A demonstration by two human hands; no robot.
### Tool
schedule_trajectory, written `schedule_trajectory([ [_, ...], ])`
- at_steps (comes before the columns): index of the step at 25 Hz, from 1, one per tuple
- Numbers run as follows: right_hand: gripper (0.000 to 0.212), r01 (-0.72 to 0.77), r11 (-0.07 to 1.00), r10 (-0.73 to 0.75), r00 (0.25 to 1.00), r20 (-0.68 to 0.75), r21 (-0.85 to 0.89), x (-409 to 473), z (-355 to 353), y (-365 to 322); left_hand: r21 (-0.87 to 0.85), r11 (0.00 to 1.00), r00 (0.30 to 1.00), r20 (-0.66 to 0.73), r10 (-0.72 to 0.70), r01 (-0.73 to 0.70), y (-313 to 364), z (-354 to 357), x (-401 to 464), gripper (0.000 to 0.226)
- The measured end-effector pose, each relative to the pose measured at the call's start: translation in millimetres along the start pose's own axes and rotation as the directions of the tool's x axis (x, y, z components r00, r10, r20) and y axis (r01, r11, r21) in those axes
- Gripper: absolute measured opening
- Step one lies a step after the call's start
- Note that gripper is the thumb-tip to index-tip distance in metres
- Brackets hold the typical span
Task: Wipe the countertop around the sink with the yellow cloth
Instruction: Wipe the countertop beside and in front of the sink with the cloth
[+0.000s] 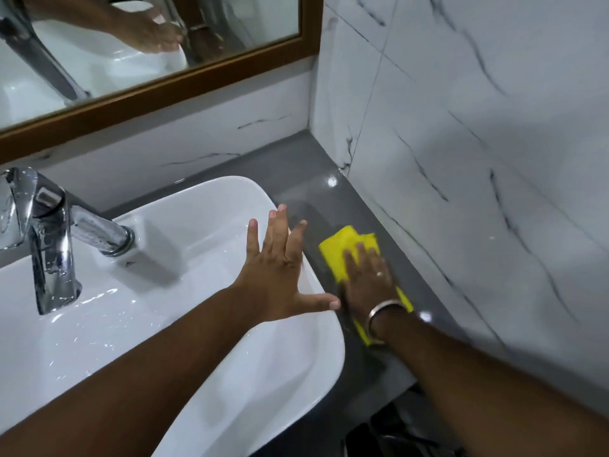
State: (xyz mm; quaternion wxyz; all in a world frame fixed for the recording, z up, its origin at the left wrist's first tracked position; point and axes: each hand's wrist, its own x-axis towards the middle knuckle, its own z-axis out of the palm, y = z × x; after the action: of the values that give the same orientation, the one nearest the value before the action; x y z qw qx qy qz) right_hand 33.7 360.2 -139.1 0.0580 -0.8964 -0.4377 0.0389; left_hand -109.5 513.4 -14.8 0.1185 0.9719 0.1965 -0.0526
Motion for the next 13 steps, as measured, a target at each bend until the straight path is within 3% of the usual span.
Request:
schedule_trajectory([
  [2,0.058,0.233,0.972,-0.235,0.968,0.092,0.029,-72.3,6.8,-27.0,0.015,1.000,1.000,-0.004,0.013,-0.013,-0.1,-1.2,-2.0,0.135],
  [4,0.062,0.340,0.940,-0.339,0.929,0.145,0.019,-136.1,-5.3,-14.4,0.020,1.000,1.000,-0.003,0.005,-0.005,-1.4,-1.1,-1.2,0.135],
  [8,0.054,0.135,0.991,-0.133,0.987,0.086,-0.018,-81.5,-19.9,30.5,0.039,0.999,1.000,-0.020,0.013,-0.012,-2.4,-0.5,0.8,0.135],
  [11,0.060,-0.081,0.996,0.072,0.982,0.176,0.041,-13.4,-12.8,7.5,0.038,0.999,0.999,-0.046,0.007,-0.006,-1.8,3.3,-1.4,0.134],
  [13,0.059,-0.019,0.999,0.017,0.996,0.093,0.026,-36.9,4.7,-19.8,0.037,0.999,0.999,-0.051,0.002,0.000,-1.5,2.5,-2.8,0.133],
])
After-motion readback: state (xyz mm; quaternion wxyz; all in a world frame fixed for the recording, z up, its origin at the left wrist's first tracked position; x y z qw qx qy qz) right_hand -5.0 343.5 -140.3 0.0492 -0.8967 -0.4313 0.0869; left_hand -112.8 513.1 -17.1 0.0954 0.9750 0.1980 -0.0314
